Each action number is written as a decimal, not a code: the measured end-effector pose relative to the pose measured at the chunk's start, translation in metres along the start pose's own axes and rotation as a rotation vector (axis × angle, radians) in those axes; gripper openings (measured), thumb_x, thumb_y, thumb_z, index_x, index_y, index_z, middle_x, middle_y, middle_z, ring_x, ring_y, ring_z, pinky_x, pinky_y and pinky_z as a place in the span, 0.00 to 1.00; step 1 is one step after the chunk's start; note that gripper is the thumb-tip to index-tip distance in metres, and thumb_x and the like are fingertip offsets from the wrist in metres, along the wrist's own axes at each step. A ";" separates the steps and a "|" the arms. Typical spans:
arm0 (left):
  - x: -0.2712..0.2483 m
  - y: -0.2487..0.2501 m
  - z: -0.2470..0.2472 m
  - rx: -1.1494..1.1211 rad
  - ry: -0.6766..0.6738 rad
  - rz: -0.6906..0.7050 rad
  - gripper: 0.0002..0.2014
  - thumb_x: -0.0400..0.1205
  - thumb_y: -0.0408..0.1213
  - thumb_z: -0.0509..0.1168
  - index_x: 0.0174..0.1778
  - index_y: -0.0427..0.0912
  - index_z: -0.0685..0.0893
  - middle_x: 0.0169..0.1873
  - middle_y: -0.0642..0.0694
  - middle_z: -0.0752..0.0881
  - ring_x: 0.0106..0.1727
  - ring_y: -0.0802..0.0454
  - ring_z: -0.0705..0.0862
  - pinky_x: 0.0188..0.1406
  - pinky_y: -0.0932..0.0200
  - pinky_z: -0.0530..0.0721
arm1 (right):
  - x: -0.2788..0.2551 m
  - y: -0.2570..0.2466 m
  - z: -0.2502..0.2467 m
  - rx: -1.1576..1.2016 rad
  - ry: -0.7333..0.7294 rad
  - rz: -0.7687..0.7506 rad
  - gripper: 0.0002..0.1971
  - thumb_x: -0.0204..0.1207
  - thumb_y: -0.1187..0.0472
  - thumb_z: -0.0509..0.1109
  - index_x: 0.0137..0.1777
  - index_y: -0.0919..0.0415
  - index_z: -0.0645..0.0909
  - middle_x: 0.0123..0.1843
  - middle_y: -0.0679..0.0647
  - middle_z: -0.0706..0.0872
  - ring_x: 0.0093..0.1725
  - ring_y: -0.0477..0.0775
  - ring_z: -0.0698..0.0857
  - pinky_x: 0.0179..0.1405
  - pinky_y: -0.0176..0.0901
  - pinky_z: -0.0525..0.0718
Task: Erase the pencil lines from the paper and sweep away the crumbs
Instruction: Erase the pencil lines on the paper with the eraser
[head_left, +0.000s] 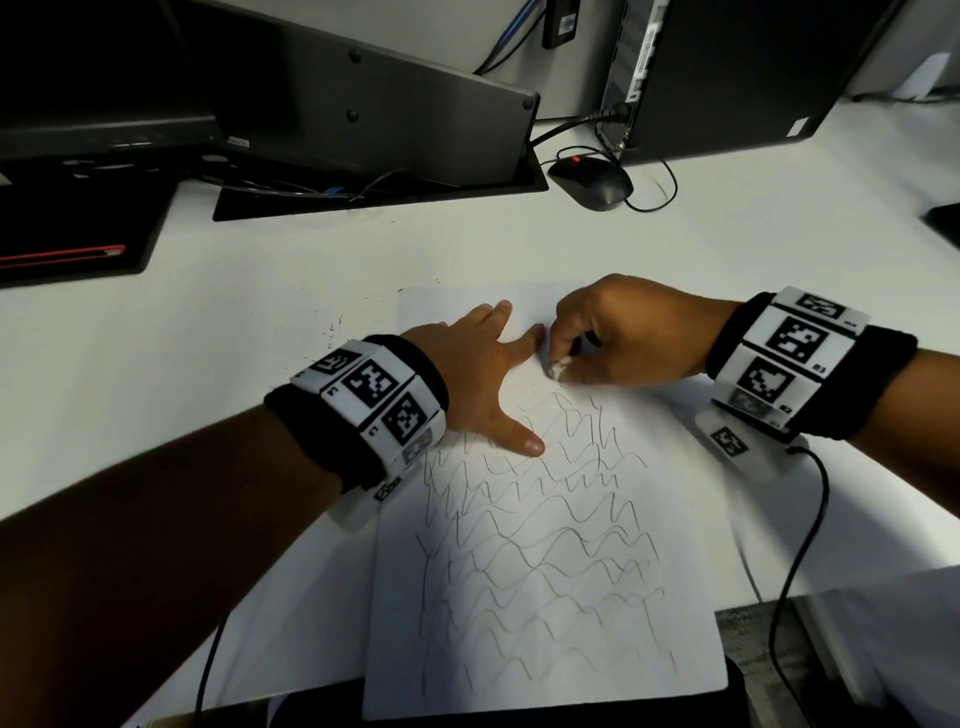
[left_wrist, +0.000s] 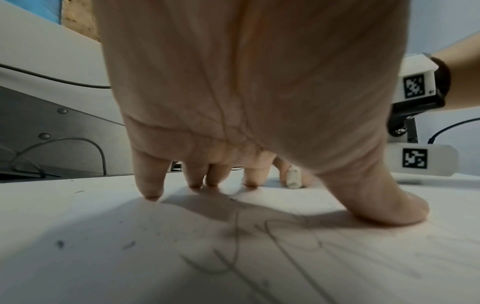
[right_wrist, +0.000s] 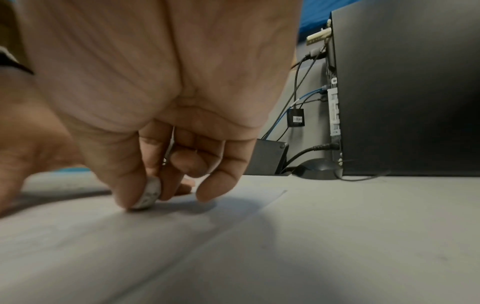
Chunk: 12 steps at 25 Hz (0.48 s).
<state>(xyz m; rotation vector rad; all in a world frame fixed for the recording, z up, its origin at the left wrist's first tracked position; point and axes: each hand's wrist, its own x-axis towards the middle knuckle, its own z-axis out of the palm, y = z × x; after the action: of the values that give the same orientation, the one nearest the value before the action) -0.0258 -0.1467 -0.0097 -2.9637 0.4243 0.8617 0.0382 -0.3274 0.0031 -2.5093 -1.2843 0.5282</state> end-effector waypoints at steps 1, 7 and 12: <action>0.000 0.001 0.000 -0.003 -0.008 -0.001 0.59 0.69 0.76 0.63 0.87 0.58 0.37 0.87 0.44 0.35 0.88 0.48 0.38 0.82 0.38 0.63 | -0.001 0.000 0.001 -0.024 0.026 0.009 0.04 0.71 0.59 0.75 0.45 0.49 0.90 0.40 0.37 0.83 0.38 0.37 0.80 0.40 0.31 0.74; 0.001 0.000 0.000 -0.006 -0.009 -0.004 0.59 0.69 0.76 0.64 0.87 0.59 0.36 0.87 0.44 0.35 0.88 0.48 0.38 0.81 0.37 0.64 | -0.005 -0.002 -0.001 -0.033 -0.034 0.022 0.04 0.70 0.59 0.75 0.44 0.49 0.89 0.39 0.39 0.84 0.38 0.40 0.81 0.36 0.33 0.76; -0.001 0.000 0.000 -0.011 -0.009 -0.001 0.59 0.69 0.75 0.65 0.87 0.59 0.36 0.87 0.44 0.35 0.88 0.48 0.38 0.81 0.37 0.64 | -0.011 -0.006 0.007 -0.046 -0.046 -0.022 0.04 0.69 0.58 0.76 0.43 0.50 0.88 0.38 0.39 0.81 0.35 0.37 0.79 0.36 0.34 0.73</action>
<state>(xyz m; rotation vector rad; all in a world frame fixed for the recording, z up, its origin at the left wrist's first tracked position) -0.0264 -0.1465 -0.0091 -2.9681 0.4190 0.8802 0.0248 -0.3320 0.0012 -2.5312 -1.3541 0.5606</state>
